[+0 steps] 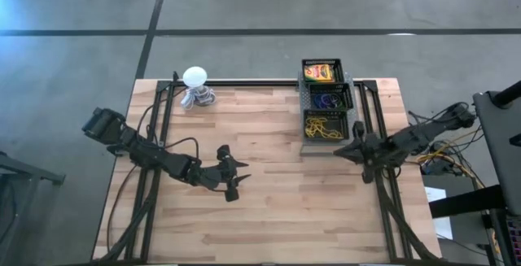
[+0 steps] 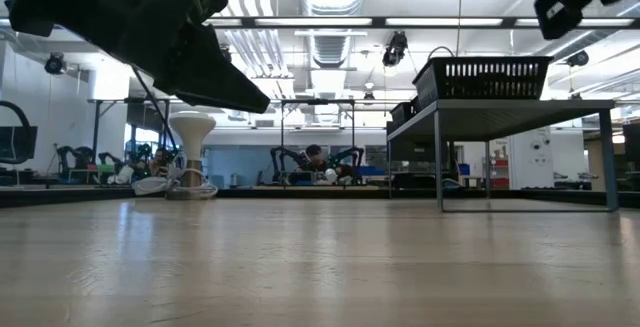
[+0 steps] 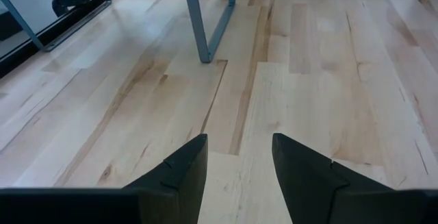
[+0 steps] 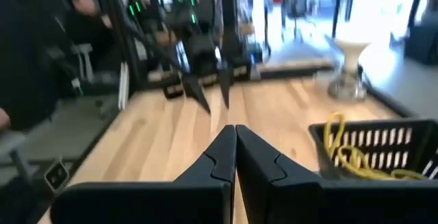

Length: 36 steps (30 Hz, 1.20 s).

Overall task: Pick & Place Office Desk Supplies
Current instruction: Adjust the shelf

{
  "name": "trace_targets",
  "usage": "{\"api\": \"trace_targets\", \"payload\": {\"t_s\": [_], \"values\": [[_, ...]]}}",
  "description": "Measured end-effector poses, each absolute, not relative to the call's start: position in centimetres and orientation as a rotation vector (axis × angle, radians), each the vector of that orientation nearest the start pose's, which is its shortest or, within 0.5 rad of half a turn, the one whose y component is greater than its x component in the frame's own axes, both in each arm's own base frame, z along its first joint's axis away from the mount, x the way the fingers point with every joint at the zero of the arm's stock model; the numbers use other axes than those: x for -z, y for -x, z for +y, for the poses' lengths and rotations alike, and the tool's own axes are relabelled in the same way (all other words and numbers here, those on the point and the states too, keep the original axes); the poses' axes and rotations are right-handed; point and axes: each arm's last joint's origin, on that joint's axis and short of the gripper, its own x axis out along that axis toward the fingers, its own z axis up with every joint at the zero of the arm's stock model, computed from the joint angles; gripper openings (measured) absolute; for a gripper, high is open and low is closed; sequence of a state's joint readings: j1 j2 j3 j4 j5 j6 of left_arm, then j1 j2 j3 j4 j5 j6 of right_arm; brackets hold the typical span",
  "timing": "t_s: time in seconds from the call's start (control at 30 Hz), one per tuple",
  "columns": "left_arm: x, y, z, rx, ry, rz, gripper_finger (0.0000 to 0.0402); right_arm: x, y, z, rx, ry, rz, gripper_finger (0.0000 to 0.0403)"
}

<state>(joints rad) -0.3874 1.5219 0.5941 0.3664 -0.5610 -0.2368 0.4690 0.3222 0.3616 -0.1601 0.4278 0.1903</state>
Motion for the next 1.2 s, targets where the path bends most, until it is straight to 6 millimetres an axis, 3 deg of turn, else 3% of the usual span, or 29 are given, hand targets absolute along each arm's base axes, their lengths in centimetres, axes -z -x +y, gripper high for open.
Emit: {"api": "trace_targets", "payload": {"t_s": [0.17,0.3,0.47,0.67,0.8,0.93,1.1,1.2], "values": [[-15.8,-26.5,-9.3,-0.224,-0.019,0.474,0.0168,-26.6,-13.5,6.3,-0.023,-0.138,0.374,0.0008],[-15.8,-26.5,-9.5,-0.214,-0.016,0.467,0.0168,-26.4,-16.2,10.1,0.025,-0.095,0.625,0.0008],[-15.1,-27.1,-9.7,-0.210,-0.007,0.438,0.0168,-24.0,-17.0,15.3,0.232,-0.061,0.765,0.0008],[-14.1,-27.6,-9.9,-0.212,-0.018,0.455,0.0168,-19.0,-15.9,19.3,0.474,-0.150,0.649,0.0010],[-14.3,-27.8,-9.9,-0.212,-0.038,0.451,0.0168,-15.6,-16.4,19.9,0.557,-0.106,0.644,0.0035],[-14.5,-28.0,-9.9,-0.209,-0.057,0.446,0.0168,-12.7,-18.0,19.7,0.650,-0.060,0.556,0.0084],[-14.4,-28.0,-9.8,-0.210,-0.062,0.451,0.0168,-10.2,-20.7,17.5,0.845,-0.157,0.410,0.0149],[-14.3,-27.9,-9.8,-0.211,-0.069,0.465,0.0168,-10.0,-22.3,16.2,0.926,-0.186,0.475,0.0178]]}}
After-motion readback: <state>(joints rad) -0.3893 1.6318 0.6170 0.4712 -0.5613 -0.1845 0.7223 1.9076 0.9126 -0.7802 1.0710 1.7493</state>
